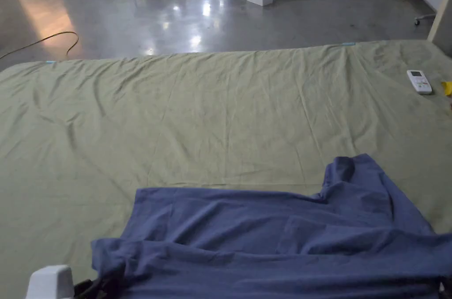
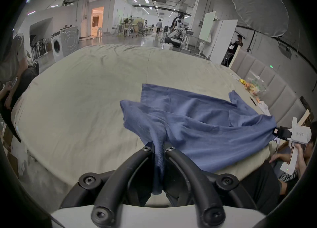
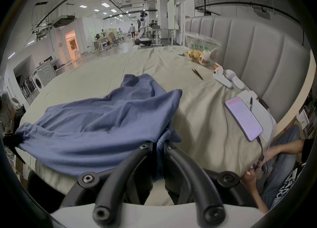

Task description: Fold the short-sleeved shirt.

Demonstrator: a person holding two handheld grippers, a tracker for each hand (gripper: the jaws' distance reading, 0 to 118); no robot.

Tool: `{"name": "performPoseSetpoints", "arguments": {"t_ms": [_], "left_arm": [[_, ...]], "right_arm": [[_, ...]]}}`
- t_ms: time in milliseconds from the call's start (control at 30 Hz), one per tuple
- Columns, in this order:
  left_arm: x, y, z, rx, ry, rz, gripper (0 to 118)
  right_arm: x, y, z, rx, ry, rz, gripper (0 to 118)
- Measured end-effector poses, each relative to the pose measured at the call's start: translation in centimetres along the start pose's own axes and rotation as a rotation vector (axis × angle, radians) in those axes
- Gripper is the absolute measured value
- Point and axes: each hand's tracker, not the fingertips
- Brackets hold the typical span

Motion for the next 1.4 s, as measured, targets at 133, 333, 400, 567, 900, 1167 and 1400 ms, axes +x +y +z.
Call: {"name": "performPoseSetpoints", "arguments": {"t_ms": [133,333,400,567,900,1167,1400], "left_arm": [[-0.1,-3.5,-0.5,-0.069,0.008,-0.005,9],[-1.4,-4.7,-2.0,-0.099,0.029,0.067,74],[-1.5,-3.9,0.2,-0.033,0.047,0.094,91],[0.5,-0.9,8.4,0.249,0.09,-0.008,91],[9.1,2.3,19.5,0.624,0.077,-0.202,91],[12.3,1.1,20.0,0.586,0.022,-0.312,53],[12.8,0.6,20.1,0.631,0.018,-0.309,6]], "right_arm": [[0.0,-2.2,-0.1,-0.048,0.019,0.006,10],[1.0,-2.8,-1.0,-0.099,-0.011,0.004,64],[1.9,-2.7,0.6,-0.032,-0.001,-0.047,69],[2.5,-0.5,7.8,0.23,0.094,-0.135,70],[-2.1,2.8,18.5,0.586,0.276,0.022,72],[-4.2,1.8,20.2,0.677,0.348,0.156,41],[-4.6,1.1,19.5,0.6,0.357,0.083,2]]}}
